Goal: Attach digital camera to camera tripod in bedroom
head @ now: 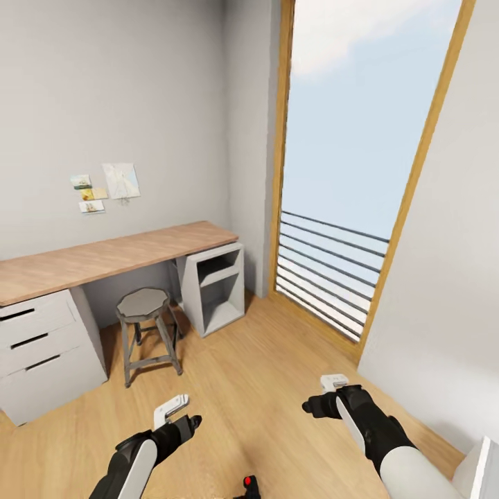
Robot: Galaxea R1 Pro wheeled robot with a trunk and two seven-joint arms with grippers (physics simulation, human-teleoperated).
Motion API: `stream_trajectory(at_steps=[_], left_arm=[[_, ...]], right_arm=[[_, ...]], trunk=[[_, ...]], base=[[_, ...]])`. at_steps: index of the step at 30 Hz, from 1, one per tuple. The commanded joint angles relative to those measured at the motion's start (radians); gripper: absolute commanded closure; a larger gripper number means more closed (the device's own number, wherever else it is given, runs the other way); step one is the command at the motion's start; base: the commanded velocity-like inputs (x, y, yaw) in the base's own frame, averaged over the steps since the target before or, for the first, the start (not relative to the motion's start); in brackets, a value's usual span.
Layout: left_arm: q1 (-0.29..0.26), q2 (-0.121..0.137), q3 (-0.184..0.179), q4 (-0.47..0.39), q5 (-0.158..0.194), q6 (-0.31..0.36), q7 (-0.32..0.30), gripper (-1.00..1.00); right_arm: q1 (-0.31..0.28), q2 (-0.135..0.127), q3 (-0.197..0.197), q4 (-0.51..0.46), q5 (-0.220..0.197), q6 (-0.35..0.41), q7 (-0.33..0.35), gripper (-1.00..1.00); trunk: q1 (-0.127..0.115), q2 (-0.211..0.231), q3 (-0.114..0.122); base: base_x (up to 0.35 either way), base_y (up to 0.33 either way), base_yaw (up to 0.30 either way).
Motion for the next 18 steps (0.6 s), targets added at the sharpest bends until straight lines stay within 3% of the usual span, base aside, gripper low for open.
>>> stream_trajectory(at_steps=[1, 8, 18], left_arm=[[-0.001, -0.001, 0.001, -0.001, 0.011, 0.004, 0.009, -1.00], [0.001, 0.000, 0.004, -0.001, 0.009, 0.002, 0.010, -1.00], [0.004, 0.018, 0.000, -0.039, 0.013, 0.007, -0.007, -1.00]], right_arm=[[0.000, -0.002, 0.004, -0.002, 0.000, 0.005, 0.002, -1.00], [0.000, -0.001, 0.005, -0.002, 0.000, 0.005, 0.002, -1.00], [-0.001, -0.003, 0.003, -0.002, 0.000, 0.005, 0.002, -1.00]], trunk=[[0.000, -0.001, -0.001], [0.000, -0.001, -0.001], [0.000, -0.001, -0.001]], base=[[0.000, -0.332, 0.281], [0.000, -0.305, 0.281], [0.000, -0.093, 0.281]])
